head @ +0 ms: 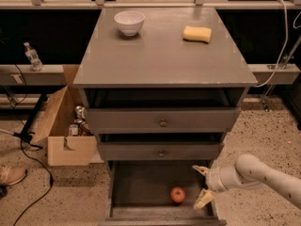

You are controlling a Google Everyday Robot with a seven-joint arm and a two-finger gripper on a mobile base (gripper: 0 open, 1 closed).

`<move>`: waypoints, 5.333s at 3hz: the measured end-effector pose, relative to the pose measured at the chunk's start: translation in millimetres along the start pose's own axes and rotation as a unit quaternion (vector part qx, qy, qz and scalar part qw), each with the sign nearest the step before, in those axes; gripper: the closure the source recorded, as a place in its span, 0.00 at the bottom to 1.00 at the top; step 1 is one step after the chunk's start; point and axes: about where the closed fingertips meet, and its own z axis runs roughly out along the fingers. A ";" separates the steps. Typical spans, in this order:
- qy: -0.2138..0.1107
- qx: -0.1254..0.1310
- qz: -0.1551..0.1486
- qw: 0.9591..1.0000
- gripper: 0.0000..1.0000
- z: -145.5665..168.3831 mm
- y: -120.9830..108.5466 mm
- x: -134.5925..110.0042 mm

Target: Pick apple from bottom drawer and place on counter

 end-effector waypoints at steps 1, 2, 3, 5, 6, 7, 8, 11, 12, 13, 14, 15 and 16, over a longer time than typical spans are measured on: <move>-0.009 -0.002 -0.012 1.000 0.00 46.8 -9.2 14.2; -0.007 -0.001 -0.014 1.000 0.00 82.5 -17.7 29.0; 0.003 0.005 -0.005 1.000 0.00 111.6 -30.3 49.3; 0.024 0.015 0.008 1.000 0.00 136.7 -37.8 78.5; 0.033 0.015 0.010 0.999 0.00 152.7 -37.4 88.4; 0.040 0.017 0.013 0.999 0.00 166.3 -38.2 95.5; 0.043 0.018 0.014 0.999 0.00 178.5 -39.4 100.5; 0.060 0.011 0.012 0.998 0.41 203.9 -39.3 114.5; 0.061 0.003 0.001 0.998 0.72 195.9 -34.9 111.1; 0.031 -0.010 -0.022 0.999 0.95 152.3 -29.8 97.4; -0.020 -0.026 -0.058 0.998 1.00 49.8 -16.0 63.9; -0.066 -0.058 -0.080 0.993 1.00 -14.1 1.2 35.5; -0.067 -0.058 -0.082 0.993 1.00 -20.6 3.3 30.6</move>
Offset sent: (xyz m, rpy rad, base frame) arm 0.0395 0.0439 -0.1235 -0.0027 -0.0283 0.0174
